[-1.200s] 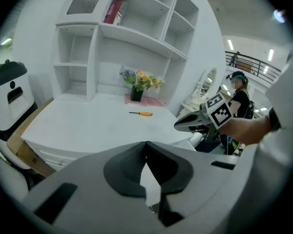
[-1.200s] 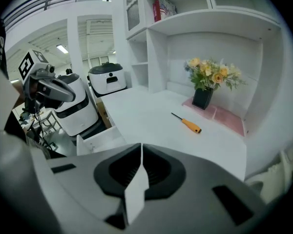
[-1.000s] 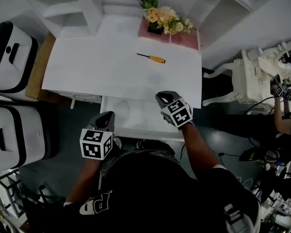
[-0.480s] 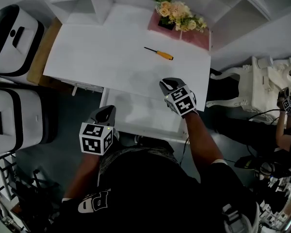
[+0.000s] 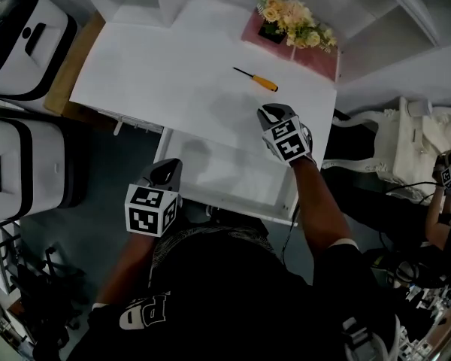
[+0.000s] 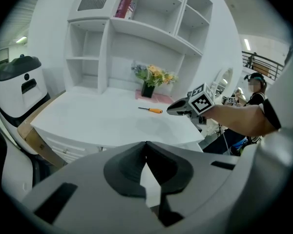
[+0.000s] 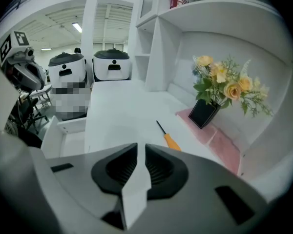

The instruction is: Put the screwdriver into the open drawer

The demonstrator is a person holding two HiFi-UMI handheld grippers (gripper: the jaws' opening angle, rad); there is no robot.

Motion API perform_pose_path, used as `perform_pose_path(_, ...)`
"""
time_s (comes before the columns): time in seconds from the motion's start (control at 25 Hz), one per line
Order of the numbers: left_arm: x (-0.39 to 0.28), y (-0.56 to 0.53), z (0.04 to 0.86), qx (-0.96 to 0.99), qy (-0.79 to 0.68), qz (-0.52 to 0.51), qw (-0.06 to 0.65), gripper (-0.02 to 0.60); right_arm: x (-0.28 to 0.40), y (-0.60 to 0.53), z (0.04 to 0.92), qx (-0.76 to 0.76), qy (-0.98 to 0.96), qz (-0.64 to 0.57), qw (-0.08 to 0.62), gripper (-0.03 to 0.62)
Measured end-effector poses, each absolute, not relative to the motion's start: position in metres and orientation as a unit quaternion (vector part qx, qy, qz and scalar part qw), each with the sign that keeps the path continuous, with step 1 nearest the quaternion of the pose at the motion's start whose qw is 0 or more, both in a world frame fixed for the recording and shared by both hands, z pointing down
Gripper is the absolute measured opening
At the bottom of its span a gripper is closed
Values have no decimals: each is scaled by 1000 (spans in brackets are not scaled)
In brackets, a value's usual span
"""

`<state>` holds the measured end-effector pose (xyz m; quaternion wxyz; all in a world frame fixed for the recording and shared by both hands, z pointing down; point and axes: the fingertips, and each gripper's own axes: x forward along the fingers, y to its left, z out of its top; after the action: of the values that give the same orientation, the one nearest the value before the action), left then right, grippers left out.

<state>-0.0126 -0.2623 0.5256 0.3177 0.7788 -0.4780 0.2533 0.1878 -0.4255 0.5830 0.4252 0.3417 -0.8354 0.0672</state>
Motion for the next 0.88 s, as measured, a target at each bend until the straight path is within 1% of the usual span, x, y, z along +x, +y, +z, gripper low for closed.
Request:
perform_pose_path(0.44, -16, -256, 525, 767, -491, 257, 323, 11, 195, -491, 599, 327, -814, -32, 480, 64)
perform_pose_path(0.68, -24, -251, 524, 761, -499, 257, 326, 11, 190, -514, 622, 300, -801, -65, 514, 81)
perform_pose_path(0.88, -29, -250, 527, 756, -503, 260, 328, 11, 186, -531, 642, 283, -785, -79, 545, 81)
